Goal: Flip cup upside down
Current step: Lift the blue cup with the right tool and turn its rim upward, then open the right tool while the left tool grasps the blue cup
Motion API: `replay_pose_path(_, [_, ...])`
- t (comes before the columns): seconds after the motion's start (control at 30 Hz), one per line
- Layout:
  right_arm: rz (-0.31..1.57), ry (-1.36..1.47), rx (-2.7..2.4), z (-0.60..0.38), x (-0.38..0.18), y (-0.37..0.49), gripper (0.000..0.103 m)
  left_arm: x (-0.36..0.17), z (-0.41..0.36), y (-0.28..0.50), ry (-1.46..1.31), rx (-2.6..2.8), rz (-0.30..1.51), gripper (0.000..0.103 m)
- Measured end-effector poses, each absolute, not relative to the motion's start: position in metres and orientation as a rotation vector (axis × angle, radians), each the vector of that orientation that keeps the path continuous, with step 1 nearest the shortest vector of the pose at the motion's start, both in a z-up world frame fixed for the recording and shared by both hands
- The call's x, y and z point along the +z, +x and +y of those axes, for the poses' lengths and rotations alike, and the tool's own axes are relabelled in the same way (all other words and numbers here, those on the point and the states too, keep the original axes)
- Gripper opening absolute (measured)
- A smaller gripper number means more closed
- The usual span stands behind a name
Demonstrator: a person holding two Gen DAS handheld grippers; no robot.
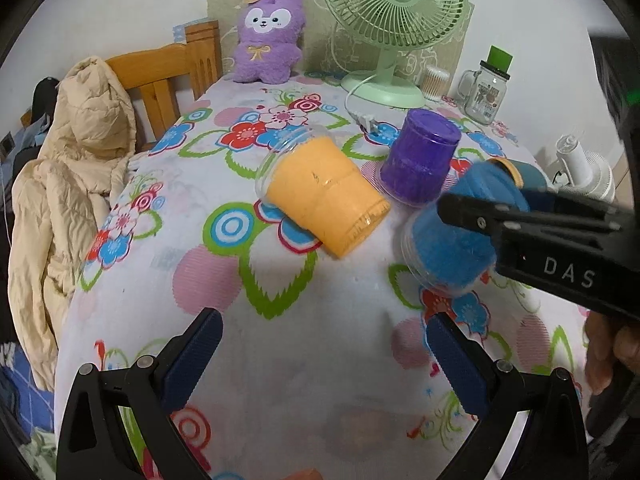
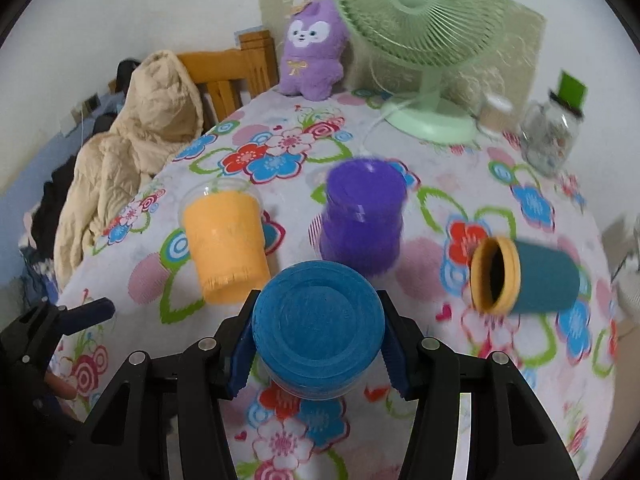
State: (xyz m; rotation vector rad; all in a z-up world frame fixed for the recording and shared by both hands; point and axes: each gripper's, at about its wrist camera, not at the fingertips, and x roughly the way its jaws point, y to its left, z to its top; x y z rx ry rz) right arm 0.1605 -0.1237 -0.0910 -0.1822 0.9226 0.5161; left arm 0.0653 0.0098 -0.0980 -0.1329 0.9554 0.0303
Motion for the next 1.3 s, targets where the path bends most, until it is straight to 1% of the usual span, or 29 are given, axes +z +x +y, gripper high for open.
replay_pose_path(0.1, [0.894, -0.083, 0.518, -0.144, -0.095, 0.145, 0.057, -0.098, 0.009, 0.053, -0.152, 0.022, 0.956, 0.103])
replay_pose_path(0.27, [0.766, 0.054, 0.535, -0.178, -0.102, 0.116, 0.057, -0.099, -0.001, 0.039, -0.149, 0.007, 0.965, 0.103])
replay_pose_path(0.4, [0.706, 0.062, 0.512, -0.197, -0.102, 0.090, 0.057, -0.092, -0.009, 0.030, -0.134, -0.008, 0.948, 0.103])
replay_pose_path(0.63, [0.735, 0.025, 0.464, -0.217, -0.103, 0.058, 0.057, -0.082, -0.027, 0.018, -0.117, -0.039, 0.927, 0.103])
replay_pose_path(0.9, [0.688, 0.005, 0.435, -0.227, -0.093, 0.023, 0.058, -0.075, -0.048, 0.005, -0.087, -0.066, 0.906, 0.103])
replay_pose_path(0.97, [0.684, 0.024, 0.421, -0.235, -0.090, 0.019, 0.065, -0.075, -0.051, 0.003, -0.092, -0.067, 0.904, 0.103])
replay_pose_path(1.03, [0.686, 0.052, 0.377, -0.246, -0.088, 0.018, 0.082, -0.075, -0.054, 0.001, -0.105, -0.071, 0.901, 0.103])
replay_pose_path(1.1, [0.685, 0.104, 0.361, -0.261, -0.087, 0.017, 0.091, -0.074, -0.058, -0.001, -0.103, -0.072, 0.899, 0.103])
replay_pose_path(1.13, [0.687, 0.128, 0.365, -0.268, -0.087, 0.017, 0.094, -0.073, -0.061, -0.001, -0.096, -0.072, 0.898, 0.103])
replay_pose_path(1.3, [0.714, 0.149, 0.315, -0.292, -0.090, 0.014, 0.094, -0.069, -0.074, -0.003, -0.084, -0.088, 0.884, 0.103])
